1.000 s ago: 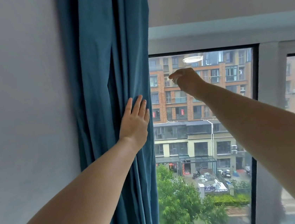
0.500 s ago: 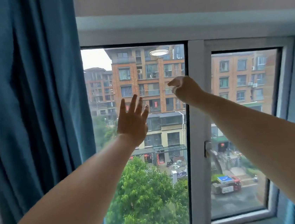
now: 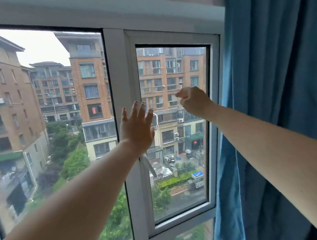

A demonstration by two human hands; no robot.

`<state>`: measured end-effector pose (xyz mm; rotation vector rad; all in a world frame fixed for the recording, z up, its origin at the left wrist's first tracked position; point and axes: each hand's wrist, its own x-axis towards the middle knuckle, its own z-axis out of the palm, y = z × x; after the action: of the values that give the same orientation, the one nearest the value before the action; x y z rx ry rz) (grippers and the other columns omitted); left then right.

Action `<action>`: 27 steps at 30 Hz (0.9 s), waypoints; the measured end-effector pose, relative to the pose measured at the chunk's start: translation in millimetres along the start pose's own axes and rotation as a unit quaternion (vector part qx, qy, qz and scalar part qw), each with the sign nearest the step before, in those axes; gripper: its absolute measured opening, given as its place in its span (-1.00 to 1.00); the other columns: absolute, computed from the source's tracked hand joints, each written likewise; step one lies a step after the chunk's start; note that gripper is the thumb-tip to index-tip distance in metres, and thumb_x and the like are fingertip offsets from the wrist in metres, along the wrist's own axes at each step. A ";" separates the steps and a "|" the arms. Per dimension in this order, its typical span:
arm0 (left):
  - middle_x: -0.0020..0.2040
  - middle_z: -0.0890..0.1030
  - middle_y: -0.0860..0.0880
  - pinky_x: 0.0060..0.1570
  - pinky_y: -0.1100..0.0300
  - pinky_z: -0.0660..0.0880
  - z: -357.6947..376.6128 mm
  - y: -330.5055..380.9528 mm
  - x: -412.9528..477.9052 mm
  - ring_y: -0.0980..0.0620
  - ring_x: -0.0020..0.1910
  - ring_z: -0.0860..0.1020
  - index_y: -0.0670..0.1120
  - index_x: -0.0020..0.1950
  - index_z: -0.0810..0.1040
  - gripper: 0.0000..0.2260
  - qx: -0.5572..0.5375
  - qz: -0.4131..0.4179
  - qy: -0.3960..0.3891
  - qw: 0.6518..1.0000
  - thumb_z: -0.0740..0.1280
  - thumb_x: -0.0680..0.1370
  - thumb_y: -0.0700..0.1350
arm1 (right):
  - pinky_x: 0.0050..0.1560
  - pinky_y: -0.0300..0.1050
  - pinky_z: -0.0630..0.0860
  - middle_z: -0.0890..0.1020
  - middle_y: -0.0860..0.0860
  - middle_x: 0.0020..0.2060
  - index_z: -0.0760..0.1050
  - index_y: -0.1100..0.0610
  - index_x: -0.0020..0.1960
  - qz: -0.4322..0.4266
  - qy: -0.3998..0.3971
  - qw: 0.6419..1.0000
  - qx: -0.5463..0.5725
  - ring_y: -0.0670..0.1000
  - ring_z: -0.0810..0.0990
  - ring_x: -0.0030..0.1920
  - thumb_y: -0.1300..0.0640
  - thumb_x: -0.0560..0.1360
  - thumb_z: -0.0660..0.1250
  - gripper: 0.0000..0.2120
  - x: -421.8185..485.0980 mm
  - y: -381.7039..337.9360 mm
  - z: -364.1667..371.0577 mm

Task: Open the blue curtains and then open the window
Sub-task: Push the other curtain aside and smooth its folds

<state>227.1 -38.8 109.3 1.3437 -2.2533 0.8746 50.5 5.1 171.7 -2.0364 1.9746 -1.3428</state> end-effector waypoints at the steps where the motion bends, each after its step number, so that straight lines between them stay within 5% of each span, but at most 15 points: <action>1: 0.55 -0.07 -0.11 0.44 -0.18 -0.13 2.2 15.3 6.8 -0.13 0.52 -0.12 -0.04 0.52 -0.06 -0.44 -0.014 0.005 0.002 1.000 0.02 0.60 0.11 | 0.16 -0.16 0.45 0.51 0.16 0.27 0.46 0.25 0.26 0.006 0.001 1.000 -0.004 0.09 0.51 0.17 0.37 0.47 0.11 -0.61 -1.6 14.9 -8.1; 7: 0.54 0.00 -0.12 0.45 -0.16 -0.03 24.9 84.9 48.7 -0.14 0.52 -0.06 -0.06 0.51 -0.02 -0.45 -0.067 0.037 -0.003 0.997 0.05 0.59 0.11 | 0.20 -0.25 0.35 0.56 0.12 0.21 0.48 0.24 0.24 0.040 0.040 0.998 -0.002 0.06 0.49 0.25 0.39 0.47 0.09 -0.61 -3.0 95.7 -48.2; 12: 0.55 0.02 -0.11 0.47 -0.14 0.01 48.2 126.0 92.2 -0.12 0.52 -0.03 -0.04 0.52 -0.02 -0.46 -0.136 0.063 -0.002 0.989 0.07 0.60 0.09 | -0.23 -0.20 0.50 0.65 0.09 -0.07 0.55 0.23 0.03 0.041 0.156 0.986 -0.033 -0.05 0.55 -0.25 0.34 0.47 0.11 -0.72 1.6 149.8 -76.3; 15: 0.52 0.13 -0.10 0.46 -0.08 0.10 52.3 151.9 118.4 -0.10 0.51 0.07 -0.05 0.50 0.07 -0.49 -0.207 0.074 0.020 0.975 0.10 0.59 0.06 | -0.15 -0.08 0.51 0.61 0.05 -0.14 0.53 0.22 -0.08 0.038 0.246 0.966 -0.066 0.04 0.54 -0.16 0.32 0.44 0.15 -0.81 9.9 178.0 -87.8; 19: 0.44 0.34 -0.07 0.31 0.02 0.32 41.6 188.5 153.6 -0.07 0.40 0.30 -0.07 0.46 0.23 -0.52 -0.352 0.085 0.114 0.925 0.23 0.56 -0.05 | -0.13 -0.18 0.41 0.50 -0.01 -0.12 0.46 0.20 -0.02 0.058 0.332 0.939 -0.068 -0.02 0.47 -0.13 0.27 0.45 0.24 -0.89 28.1 209.5 -110.5; 24: 0.26 0.47 -0.11 0.16 0.04 0.46 30.9 238.2 186.1 -0.08 0.25 0.43 -0.09 0.29 0.49 -0.63 -0.475 0.081 0.245 0.841 0.34 0.48 -0.12 | -0.19 -0.31 0.39 0.45 0.00 0.03 0.34 0.14 0.22 0.120 0.313 0.941 0.043 -0.03 0.48 -0.03 0.15 0.47 0.34 -0.64 44.4 248.4 -132.9; 27: 0.22 0.48 -0.08 0.16 0.07 0.45 31.9 265.9 191.7 -0.06 0.23 0.42 -0.07 0.18 0.57 -0.68 -0.489 0.054 0.272 0.827 0.34 0.45 -0.04 | -0.12 -0.29 0.40 0.50 0.00 0.01 0.37 0.16 0.22 0.158 0.239 0.953 0.100 -0.02 0.51 -0.01 0.09 0.47 0.35 -0.63 49.9 263.0 -135.6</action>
<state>-98.0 -91.2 115.3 0.4100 -1.8373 0.0118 -247.3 -17.7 143.1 -1.3226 2.0928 -1.9865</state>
